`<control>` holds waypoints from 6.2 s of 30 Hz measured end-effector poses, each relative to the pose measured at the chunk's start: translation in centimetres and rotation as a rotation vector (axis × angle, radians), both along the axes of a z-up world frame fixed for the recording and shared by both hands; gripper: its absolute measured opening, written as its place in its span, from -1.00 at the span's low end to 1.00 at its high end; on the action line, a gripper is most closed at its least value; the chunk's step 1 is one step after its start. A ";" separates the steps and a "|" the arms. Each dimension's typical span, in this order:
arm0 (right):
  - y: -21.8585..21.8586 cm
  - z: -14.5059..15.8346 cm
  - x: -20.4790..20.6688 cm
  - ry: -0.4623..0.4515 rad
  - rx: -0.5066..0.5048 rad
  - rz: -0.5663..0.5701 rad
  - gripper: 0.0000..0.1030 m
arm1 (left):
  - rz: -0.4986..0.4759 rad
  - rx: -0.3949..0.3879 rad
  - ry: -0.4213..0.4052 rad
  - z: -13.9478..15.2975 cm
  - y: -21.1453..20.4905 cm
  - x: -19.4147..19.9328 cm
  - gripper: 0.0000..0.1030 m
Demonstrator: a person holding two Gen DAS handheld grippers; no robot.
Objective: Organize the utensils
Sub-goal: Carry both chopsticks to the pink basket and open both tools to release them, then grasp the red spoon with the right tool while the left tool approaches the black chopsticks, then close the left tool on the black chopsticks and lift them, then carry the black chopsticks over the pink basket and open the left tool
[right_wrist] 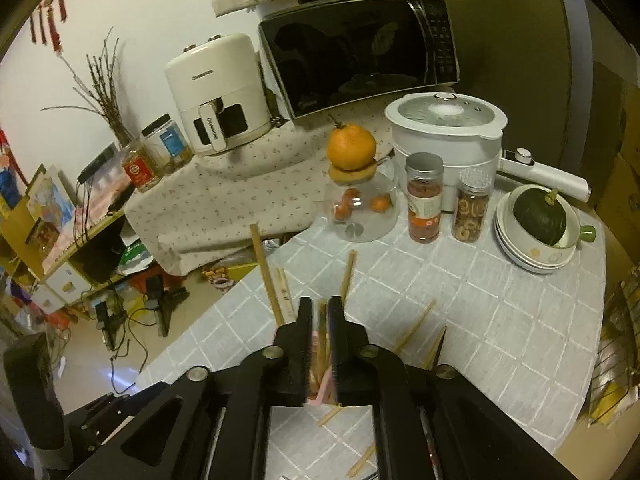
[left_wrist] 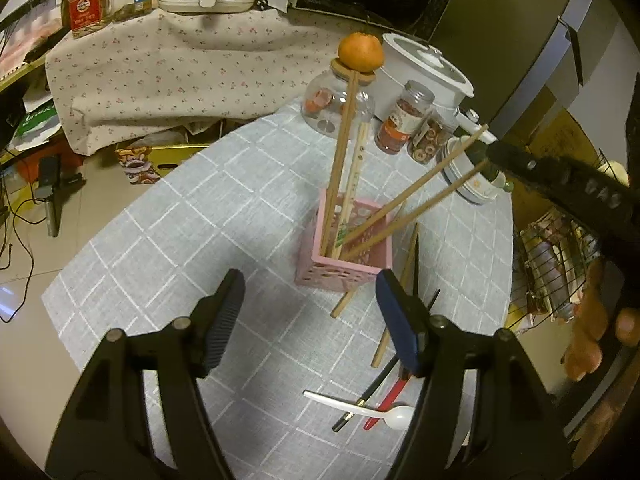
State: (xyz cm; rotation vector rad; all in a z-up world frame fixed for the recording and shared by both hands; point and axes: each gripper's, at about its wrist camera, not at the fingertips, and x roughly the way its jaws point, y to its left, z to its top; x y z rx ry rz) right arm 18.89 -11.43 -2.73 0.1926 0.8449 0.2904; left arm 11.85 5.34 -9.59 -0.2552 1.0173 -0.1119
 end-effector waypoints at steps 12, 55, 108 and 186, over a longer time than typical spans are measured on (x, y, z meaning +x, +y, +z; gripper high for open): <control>-5.9 1.6 -3.2 -0.007 0.005 -0.077 0.38 | -0.065 0.011 0.042 -0.4 -2.3 -0.7 0.60; -7.9 -20.5 -3.2 0.642 -0.172 -0.117 0.14 | -0.204 0.080 0.167 -5.1 -5.1 -1.0 0.68; -20.8 -14.4 -7.5 0.524 0.014 -0.132 -0.89 | -0.517 0.204 0.121 -13.0 -22.6 4.0 -0.85; -6.5 0.6 -6.6 0.042 0.015 -0.024 -0.89 | -0.020 0.021 -0.563 7.7 -2.2 0.0 -0.89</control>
